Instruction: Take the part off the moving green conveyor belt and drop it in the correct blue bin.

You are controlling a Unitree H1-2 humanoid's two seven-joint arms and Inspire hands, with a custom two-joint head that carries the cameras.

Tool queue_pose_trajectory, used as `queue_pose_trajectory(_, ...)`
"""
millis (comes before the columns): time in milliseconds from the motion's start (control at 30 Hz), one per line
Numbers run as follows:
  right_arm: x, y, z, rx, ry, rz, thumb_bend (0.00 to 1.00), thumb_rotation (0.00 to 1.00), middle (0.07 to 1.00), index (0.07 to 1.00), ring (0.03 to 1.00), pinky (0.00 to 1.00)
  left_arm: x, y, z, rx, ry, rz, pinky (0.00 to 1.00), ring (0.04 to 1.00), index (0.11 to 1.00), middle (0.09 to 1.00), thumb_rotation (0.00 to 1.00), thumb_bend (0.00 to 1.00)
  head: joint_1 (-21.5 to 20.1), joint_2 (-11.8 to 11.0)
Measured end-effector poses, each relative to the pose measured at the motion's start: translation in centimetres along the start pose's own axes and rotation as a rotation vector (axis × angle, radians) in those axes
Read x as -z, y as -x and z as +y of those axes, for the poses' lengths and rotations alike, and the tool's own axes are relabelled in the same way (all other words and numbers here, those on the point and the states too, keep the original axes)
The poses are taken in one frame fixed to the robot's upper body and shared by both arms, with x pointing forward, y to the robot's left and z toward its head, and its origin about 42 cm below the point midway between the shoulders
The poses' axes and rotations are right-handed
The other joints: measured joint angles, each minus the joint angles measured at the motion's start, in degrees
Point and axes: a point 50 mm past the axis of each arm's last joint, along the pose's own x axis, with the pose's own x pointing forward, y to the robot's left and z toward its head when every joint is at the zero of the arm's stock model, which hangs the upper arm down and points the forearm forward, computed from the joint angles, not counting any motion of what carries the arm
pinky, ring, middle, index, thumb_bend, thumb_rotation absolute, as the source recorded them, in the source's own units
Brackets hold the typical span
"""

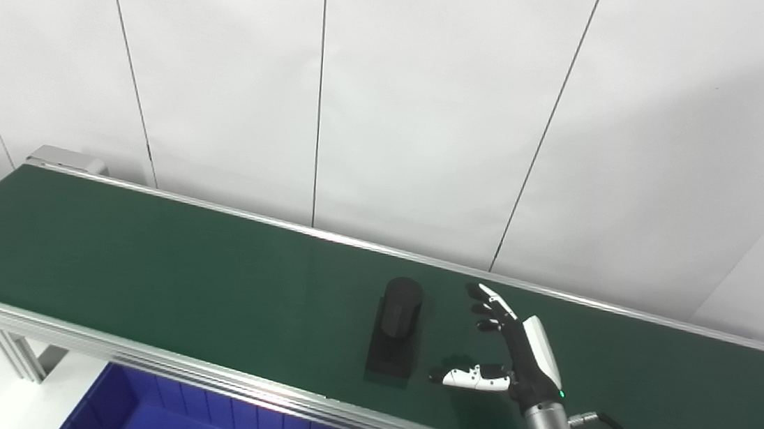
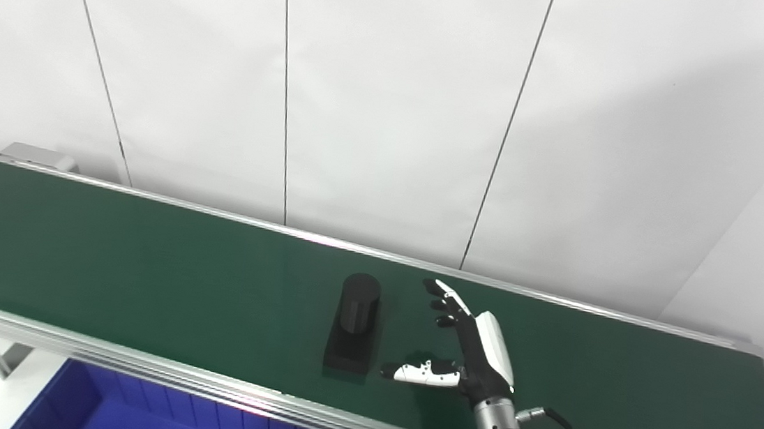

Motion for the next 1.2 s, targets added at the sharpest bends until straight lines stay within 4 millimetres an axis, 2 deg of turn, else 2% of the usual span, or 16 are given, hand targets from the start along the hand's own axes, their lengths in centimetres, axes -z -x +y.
queue_pose_trajectory(467,-1.2,-1.6,0.1,-0.011,-0.01,-0.022,0.95,0.29,0.807,0.82,0.734,0.65,-0.3,0.1,-0.1,0.0,0.003,-0.013,0.7,0.767,0.768,0.776,0.65,0.97,0.0,0.09)
queue_pose_trajectory(900,-1.0,-1.5,-0.2,-0.018,0.013,-0.021,0.94,0.32,0.797,0.814,0.738,0.62,-0.4,0.2,-0.1,0.002,-0.001,-0.018,0.7,0.763,0.771,0.775,0.65,0.97,-0.18,0.26)
queue_pose_trajectory(1200,-0.1,-1.2,-0.2,-0.027,0.019,0.01,0.89,0.32,0.768,0.796,0.688,0.58,-0.4,0.5,-0.1,0.001,0.001,-0.014,0.7,0.763,0.77,0.775,0.65,0.96,-0.26,0.35)
